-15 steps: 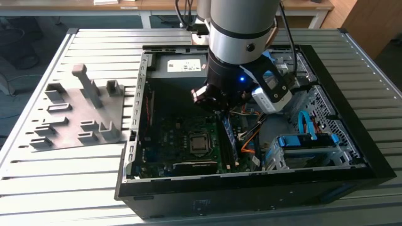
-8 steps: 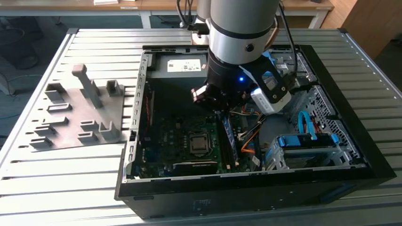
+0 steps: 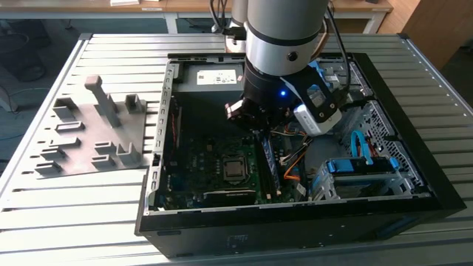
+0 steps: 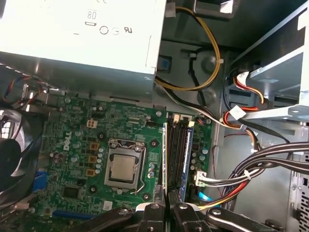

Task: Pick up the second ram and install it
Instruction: 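Insert the second ram into the second slot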

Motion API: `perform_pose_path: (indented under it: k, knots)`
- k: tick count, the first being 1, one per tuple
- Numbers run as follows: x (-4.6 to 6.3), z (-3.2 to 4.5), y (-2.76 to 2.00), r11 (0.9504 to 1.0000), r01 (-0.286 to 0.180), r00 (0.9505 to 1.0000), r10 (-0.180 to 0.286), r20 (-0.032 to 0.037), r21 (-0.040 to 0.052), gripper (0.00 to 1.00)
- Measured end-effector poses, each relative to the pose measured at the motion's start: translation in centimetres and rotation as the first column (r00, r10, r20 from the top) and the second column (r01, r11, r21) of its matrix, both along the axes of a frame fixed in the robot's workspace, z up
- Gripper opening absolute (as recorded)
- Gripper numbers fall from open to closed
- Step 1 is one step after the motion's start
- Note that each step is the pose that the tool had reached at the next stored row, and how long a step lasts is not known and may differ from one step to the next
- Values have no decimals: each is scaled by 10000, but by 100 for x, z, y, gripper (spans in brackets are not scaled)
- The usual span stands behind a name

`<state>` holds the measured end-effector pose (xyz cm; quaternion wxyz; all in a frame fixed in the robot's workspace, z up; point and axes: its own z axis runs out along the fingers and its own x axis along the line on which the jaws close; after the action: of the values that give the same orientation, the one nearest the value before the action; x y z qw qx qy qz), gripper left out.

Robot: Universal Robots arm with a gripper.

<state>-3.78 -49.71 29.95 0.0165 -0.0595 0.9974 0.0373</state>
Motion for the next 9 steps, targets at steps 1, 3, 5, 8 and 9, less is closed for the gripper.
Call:
perform_pose_path:
  k: [1,3,5,8,9]
  knots:
    - [0,0,0,10000,37,10000,-37,0,0,14]
    - [0,0,0,9999,115,9999,-115,0,0,14]
    - [0,0,0,9998,196,9998,-196,0,0,14]
    - [0,-1,0,9995,318,9995,-318,0,0,14]
    - [0,-1,0,9994,359,9994,-359,0,0,14]
